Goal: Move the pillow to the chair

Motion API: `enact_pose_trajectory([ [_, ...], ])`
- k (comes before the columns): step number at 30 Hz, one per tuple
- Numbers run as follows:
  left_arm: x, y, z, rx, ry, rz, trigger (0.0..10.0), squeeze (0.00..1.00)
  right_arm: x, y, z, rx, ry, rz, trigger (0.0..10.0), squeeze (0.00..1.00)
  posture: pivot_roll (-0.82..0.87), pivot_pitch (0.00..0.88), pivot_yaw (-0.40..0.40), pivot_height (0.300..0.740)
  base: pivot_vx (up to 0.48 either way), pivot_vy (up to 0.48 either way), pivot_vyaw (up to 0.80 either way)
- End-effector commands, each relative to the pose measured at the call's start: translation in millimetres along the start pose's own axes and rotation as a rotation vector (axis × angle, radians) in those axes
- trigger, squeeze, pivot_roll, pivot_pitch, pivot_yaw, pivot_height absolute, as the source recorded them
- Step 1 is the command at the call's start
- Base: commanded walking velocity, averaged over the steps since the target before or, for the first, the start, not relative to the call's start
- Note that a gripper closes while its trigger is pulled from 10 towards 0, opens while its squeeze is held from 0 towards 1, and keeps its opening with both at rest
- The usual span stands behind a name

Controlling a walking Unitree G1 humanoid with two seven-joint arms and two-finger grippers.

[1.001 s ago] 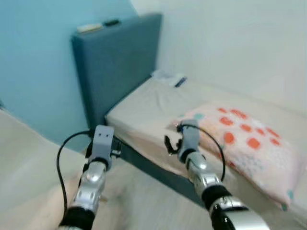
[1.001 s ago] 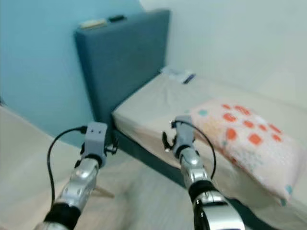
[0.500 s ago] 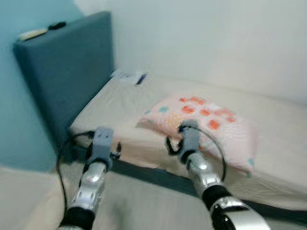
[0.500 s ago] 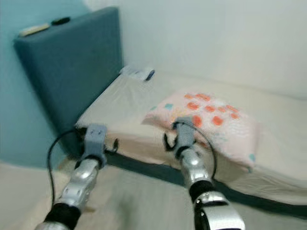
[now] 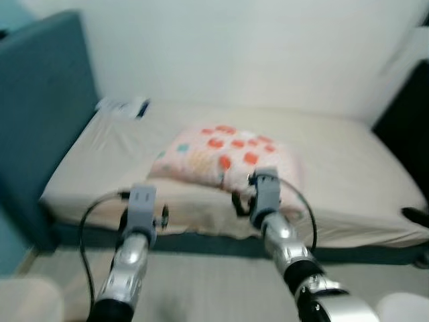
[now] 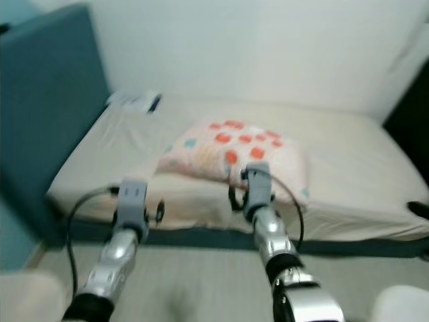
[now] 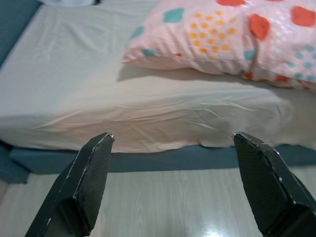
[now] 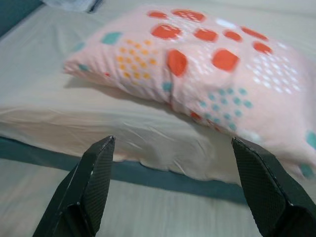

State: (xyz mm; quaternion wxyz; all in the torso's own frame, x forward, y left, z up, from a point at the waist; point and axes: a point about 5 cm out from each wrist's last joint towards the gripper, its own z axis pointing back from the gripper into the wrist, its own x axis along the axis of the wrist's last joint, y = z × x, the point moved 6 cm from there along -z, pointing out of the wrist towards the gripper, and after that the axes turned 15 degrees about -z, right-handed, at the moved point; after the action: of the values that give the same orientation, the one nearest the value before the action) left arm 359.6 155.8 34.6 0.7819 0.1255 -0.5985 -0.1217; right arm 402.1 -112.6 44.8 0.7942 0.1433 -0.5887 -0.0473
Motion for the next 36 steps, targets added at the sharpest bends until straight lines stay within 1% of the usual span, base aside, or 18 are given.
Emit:
enact_pose_trajectory([
  [1,3,-2.8,0.1,-0.001,-0.008,0.003,10.0,0.00,-2,-3.5,0.5,-0.008,0.010,0.002,10.0,0.00,0.00,0.000,-0.075,0.740,0.000,0.000,-0.80],
  [8,6,-3.3,-1.2,0.010,-0.018,-0.002,10.0,0.00,2,-2.9,-0.5,-0.005,0.001,0.008,10.0,0.00,0.00,0.000,-0.088,0.740,0.000,0.000,-0.80],
  [14,11,-4.1,2.1,0.000,-0.055,0.040,10.0,0.00,6,-0.7,-0.8,0.003,-0.021,0.020,10.0,0.00,0.01,0.000,-0.100,0.740,0.000,0.000,0.00],
  [31,20,-13.2,4.3,-0.031,-0.090,0.051,10.0,0.00,8,-3.5,-0.8,0.002,-0.023,0.040,10.0,0.00,-0.01,0.000,-0.104,0.740,0.327,0.000,0.00],
  [36,21,-13.5,4.7,-0.034,-0.094,0.054,10.0,0.00,9,-3.6,-0.9,0.002,-0.024,0.043,10.0,0.00,-0.01,0.000,-0.104,0.740,0.341,0.000,0.00],
])
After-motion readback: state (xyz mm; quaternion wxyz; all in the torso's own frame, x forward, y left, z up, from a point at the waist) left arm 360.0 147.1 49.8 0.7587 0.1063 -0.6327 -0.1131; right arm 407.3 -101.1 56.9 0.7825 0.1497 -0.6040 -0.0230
